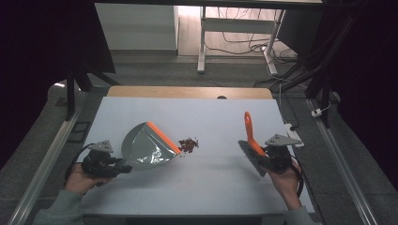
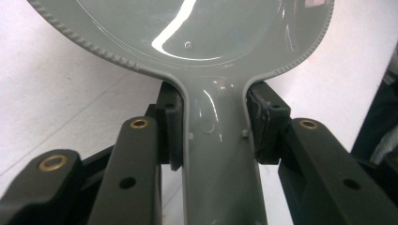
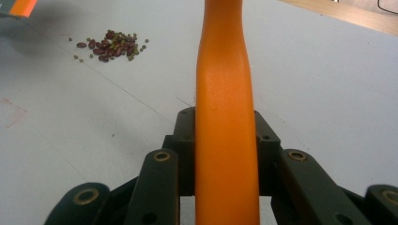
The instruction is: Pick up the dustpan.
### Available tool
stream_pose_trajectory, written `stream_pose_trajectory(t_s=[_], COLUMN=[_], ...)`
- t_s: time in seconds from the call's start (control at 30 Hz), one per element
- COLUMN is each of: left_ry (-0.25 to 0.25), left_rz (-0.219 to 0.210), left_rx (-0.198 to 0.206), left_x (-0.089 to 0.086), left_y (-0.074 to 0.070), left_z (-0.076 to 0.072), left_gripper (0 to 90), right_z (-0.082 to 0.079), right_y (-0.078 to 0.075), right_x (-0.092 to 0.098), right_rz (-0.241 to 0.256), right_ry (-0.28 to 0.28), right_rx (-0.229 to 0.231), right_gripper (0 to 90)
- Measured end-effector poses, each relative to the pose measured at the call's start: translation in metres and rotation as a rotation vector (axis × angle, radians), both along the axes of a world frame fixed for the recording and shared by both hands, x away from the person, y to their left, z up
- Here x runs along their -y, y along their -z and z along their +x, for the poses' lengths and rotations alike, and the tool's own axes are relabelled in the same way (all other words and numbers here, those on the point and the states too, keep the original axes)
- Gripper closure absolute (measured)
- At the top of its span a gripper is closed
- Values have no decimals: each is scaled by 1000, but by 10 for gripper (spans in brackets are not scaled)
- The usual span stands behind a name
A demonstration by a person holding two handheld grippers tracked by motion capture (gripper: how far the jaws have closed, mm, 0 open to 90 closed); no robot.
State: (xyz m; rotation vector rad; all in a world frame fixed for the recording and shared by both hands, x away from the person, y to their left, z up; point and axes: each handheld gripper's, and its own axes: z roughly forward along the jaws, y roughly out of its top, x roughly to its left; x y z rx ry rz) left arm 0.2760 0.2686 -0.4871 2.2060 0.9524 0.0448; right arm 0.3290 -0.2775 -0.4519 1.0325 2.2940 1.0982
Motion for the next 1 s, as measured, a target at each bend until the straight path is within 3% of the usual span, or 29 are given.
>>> stream_pose_trajectory(t_s=[0.4, 1.0], left_ry=[108, 101], left_rz=[75, 126], left_rx=[-57, -91], left_x=[4, 3], left_y=[7, 15], left_z=[-7, -6], left_gripper=[617, 616], right_z=[3, 4], right_y=[1, 2], right_x=[-4, -5], right_rz=[0, -6], right_ry=[-11, -13], right_rx=[-2, 1], right_gripper=[706, 706])
